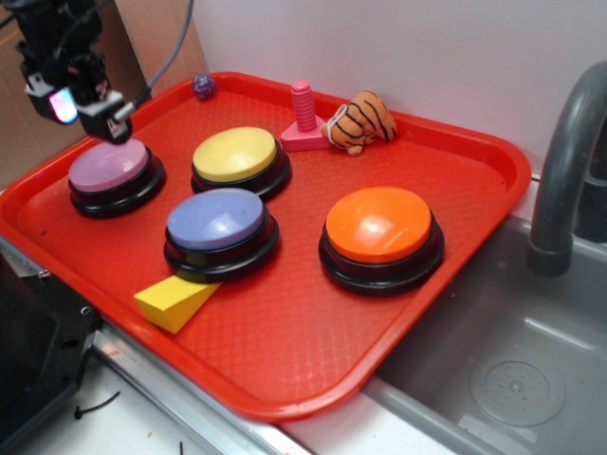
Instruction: Push the pink button.
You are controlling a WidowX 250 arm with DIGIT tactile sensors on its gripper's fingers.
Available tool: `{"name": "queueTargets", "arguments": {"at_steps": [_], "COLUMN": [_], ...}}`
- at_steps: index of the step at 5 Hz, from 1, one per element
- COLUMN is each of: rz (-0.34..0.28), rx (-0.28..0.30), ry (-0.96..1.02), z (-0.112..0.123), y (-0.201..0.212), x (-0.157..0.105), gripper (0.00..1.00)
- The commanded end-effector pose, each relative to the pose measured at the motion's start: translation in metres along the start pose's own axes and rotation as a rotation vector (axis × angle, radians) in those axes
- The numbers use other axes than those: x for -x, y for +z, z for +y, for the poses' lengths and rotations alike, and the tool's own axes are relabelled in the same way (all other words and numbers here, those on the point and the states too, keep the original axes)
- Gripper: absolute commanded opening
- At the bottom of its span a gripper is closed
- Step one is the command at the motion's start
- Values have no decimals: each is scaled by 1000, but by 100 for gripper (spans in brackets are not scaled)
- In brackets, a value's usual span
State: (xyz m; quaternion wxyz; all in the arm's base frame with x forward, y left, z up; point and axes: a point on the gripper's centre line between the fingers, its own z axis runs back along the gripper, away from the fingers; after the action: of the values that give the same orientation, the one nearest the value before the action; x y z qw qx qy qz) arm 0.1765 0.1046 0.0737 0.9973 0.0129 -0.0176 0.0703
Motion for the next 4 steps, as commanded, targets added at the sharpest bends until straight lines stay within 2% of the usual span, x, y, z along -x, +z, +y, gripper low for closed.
{"name": "queueTargets", "arguments": {"at_steps": [1, 2, 3, 4], "rz": [10, 39, 41, 51], "rx": [-6, -19, -36, -41], "ry": [-28, -38, -43, 40], "z": [8, 3, -7, -10], "y": [-27, -31, -7, 28], "x": [-11, -13, -21, -32], "gripper": [100, 100, 100, 100]}}
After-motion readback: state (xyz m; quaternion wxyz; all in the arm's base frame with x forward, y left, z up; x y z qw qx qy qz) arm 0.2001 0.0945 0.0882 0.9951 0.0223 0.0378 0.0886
